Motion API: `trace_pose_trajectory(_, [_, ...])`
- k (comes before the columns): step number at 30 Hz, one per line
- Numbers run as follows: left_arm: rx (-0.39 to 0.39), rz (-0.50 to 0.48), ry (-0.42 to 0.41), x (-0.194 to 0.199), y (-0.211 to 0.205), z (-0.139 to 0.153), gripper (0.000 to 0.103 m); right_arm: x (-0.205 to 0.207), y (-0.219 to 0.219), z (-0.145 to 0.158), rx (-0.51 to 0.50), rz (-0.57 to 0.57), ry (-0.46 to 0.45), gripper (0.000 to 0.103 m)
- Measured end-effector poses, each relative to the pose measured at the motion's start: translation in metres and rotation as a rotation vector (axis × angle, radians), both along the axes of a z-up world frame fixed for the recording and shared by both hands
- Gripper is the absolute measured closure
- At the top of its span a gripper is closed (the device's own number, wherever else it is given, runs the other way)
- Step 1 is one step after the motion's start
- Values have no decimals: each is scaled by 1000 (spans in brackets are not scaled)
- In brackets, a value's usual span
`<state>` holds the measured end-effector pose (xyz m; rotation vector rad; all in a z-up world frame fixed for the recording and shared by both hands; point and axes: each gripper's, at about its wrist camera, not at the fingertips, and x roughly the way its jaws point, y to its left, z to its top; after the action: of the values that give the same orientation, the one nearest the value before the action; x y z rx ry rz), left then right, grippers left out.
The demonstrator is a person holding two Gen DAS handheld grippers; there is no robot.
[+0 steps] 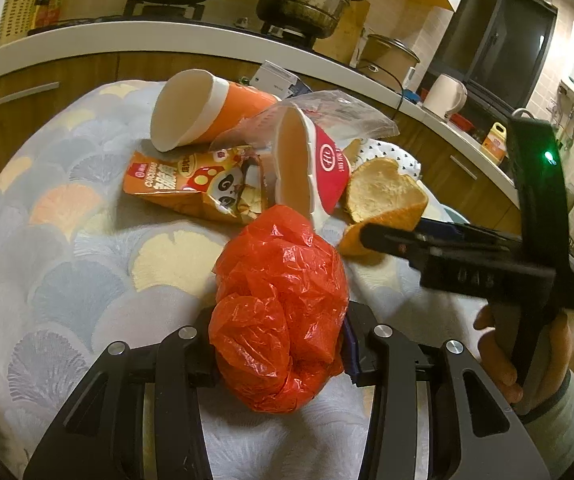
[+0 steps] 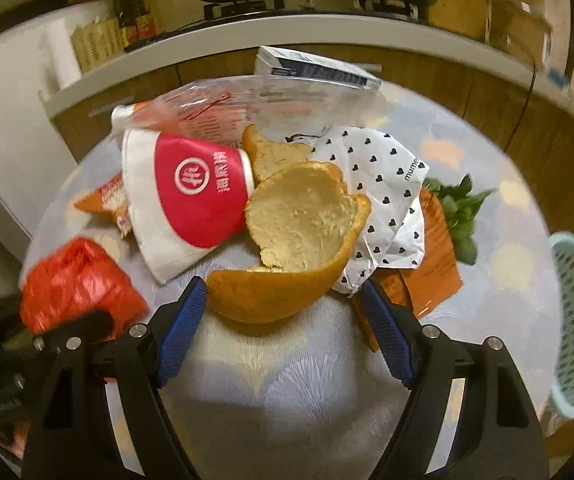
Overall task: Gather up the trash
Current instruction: 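Grasp the bread crust with the right tool while the left tool holds the red bag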
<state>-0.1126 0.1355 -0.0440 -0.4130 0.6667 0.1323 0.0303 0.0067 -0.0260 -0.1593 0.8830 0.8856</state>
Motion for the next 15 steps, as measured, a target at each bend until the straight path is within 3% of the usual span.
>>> trace_pose_trajectory(2, [2,-4,2,1,-2,1,62,1,-2,1,16,11,11,38])
trace_pose_trajectory(3, [5,-4,1,1,-3,1,62,0,-4,1,34,21,25,57])
trace_pose_trajectory(7, [3,-1,-26,-5,-6,8,62,1,-23,7,117,-6,47,82])
trace_pose_trajectory(15, [30,-32,-97,-9,-21,37,62,-7,-60,28,180,-48,11,83])
